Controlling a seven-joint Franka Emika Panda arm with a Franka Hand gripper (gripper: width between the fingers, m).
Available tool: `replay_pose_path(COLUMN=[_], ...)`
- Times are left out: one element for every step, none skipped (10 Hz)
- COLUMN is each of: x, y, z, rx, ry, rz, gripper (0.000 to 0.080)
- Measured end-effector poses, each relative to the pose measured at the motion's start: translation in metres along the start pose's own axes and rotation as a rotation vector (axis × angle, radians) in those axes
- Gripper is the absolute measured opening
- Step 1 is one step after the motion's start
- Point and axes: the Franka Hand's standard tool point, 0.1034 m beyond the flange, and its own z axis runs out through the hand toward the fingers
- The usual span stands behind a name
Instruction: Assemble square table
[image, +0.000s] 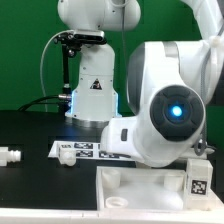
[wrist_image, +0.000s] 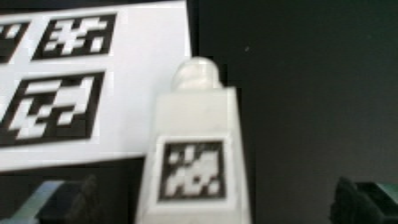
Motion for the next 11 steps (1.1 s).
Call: replay_pose_path(x=[0.001,0.001,0.001,0.001,0.001,0.001,0.001,-0.005,-0.021,-0.031,-0.043], y=[0.002,0.002,0.002,0.003,0.003,0.003,0.005,0.006,0.006,0.006,0.005], z=[-0.001,-0.001,-0.001,-0.001,-0.001,-0.001,-0.008,-0.022,-0.038,-0.058,-0.088], rx=[0.004,0.005,0.005,0.005,0.006,0.007,0.003,-0.002,0.005,0.013,0.025], ry=[0.004,0.004,0.003,0.003,0.003,0.003,0.024,0.069,0.075,0.102,0.185], rz=[0.002,0.003,0.003,0.004,0.004,0.005,-0.009,-0.025,-0.037,-0.057,-0.089], gripper=[0.0648,0.0621,0.0487,0.0487,0.0352,0.0282,0.0282,0.0283,0.0283,0.0283,0.0283])
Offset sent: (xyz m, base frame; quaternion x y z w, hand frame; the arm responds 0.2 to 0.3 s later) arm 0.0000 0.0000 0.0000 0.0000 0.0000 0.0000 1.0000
